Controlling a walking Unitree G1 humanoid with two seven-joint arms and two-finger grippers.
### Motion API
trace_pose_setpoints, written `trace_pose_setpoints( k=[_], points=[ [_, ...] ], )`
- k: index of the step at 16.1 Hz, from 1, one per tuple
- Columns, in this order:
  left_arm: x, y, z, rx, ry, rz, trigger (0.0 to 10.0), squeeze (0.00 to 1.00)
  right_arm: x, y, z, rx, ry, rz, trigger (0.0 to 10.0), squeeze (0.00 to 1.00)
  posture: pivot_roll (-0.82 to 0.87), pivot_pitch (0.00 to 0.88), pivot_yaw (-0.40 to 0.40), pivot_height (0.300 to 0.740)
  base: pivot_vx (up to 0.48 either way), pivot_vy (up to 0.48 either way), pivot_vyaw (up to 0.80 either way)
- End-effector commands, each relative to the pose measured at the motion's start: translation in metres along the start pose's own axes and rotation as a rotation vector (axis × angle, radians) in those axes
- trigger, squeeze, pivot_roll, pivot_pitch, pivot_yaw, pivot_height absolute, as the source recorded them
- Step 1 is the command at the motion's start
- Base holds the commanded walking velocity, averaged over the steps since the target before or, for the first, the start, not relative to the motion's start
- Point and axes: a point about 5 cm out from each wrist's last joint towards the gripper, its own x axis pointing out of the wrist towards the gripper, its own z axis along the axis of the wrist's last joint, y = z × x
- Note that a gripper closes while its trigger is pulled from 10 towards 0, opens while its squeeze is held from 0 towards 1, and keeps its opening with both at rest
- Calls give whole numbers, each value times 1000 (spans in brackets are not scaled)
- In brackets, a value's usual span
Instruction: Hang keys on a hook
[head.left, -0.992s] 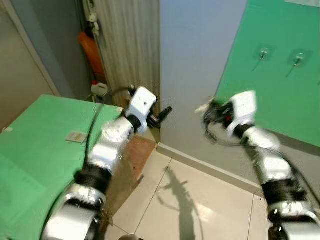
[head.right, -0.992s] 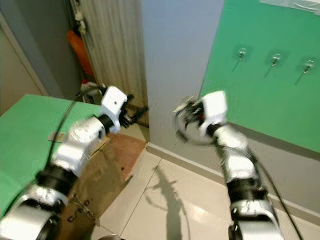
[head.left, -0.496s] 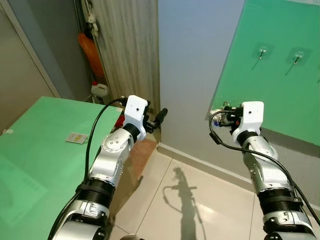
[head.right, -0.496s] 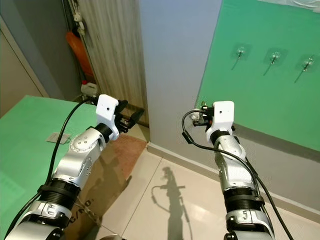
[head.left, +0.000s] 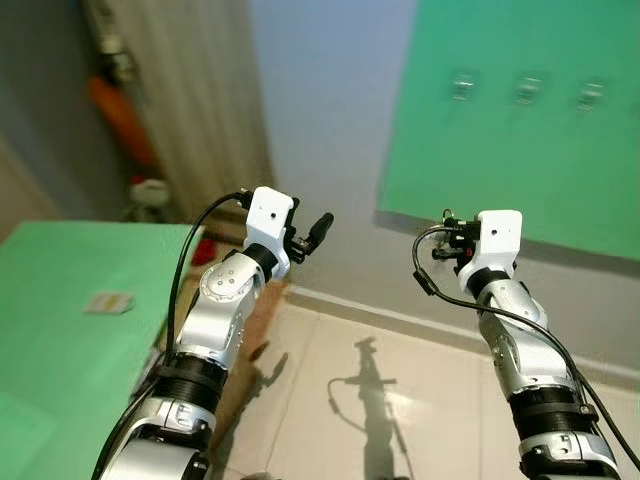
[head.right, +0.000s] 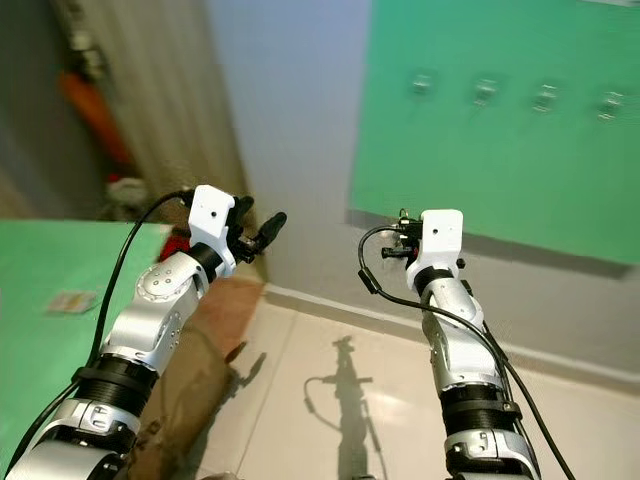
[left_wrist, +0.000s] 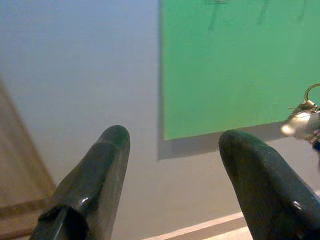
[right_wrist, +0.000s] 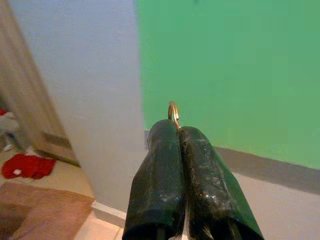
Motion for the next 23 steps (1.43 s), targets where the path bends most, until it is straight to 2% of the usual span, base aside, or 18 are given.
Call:
trace_pose_setpoints(
  k=[1, 5, 11, 12, 14, 18, 21, 23],
  points=[
    [-1, 3, 6, 28, -16, -5, 10000, 0, 1, 5, 3, -7, -15, 10, 0, 0, -34, 0, 72, 740, 0, 0, -681],
    [0, -3, 3, 38, -10, -22, 10000, 0, -1, 3, 1, -34, -21, 1, 0, 0, -38, 0, 78, 740, 0, -442, -511],
    [2, 5, 5, 47, -3, 11, 10000, 0, -1, 4, -1, -30, -13, 16, 0, 0, -37, 0, 85, 740, 248, -381, 0],
    [2, 9, 5, 65, -6, 47, 10000, 0, 0, 9, 1, -25, -18, 46, 0, 0, -37, 0, 84, 740, 0, 0, 0],
    [2, 12, 9, 84, -18, 53, 10000, 0, 3, 12, 5, -34, -25, 81, 0, 0, -38, 0, 83, 740, 0, 0, 0],
    [6, 9, 14, 69, -27, 41, 10000, 0, 12, 4, 23, -67, -31, 129, 0, 0, -37, 0, 76, 740, 223, 283, 0],
    [8, 7, 17, 61, -43, 35, 10000, 0, 11, 2, 19, -49, -25, 116, 0, 0, -34, 0, 67, 740, 348, 328, 0],
    [9, 7, 18, 56, -46, 33, 10000, 0, 9, 8, 14, -41, -13, 133, 0, 0, -35, 0, 68, 740, 364, 313, 0]
  ],
)
